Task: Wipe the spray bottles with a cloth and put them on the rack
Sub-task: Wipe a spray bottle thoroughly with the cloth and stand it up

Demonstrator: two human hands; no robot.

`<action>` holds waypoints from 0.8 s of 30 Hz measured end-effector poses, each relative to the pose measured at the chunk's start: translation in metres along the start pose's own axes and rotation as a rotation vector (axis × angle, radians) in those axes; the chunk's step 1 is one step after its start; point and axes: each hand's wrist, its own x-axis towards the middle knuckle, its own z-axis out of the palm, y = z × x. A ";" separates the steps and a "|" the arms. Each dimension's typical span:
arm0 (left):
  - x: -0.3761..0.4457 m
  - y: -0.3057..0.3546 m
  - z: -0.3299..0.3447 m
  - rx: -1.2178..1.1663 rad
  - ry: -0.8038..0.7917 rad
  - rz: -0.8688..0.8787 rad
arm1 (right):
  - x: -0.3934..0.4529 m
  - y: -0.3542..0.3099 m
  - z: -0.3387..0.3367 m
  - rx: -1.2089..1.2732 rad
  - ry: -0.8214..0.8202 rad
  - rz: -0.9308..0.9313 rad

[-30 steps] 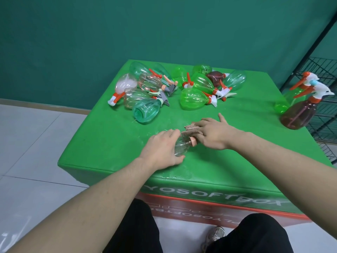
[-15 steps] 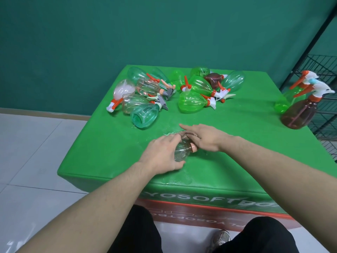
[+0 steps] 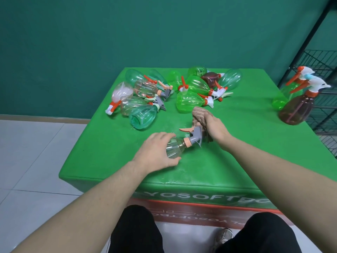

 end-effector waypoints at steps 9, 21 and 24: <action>-0.001 0.001 -0.020 -0.114 -0.170 -0.049 | -0.030 0.012 -0.009 0.212 0.110 0.226; -0.005 0.016 -0.007 -0.357 0.028 -0.276 | -0.065 0.010 0.016 0.606 0.136 0.245; -0.004 0.031 0.006 -0.331 0.149 -0.320 | -0.071 -0.002 0.025 0.843 0.078 0.254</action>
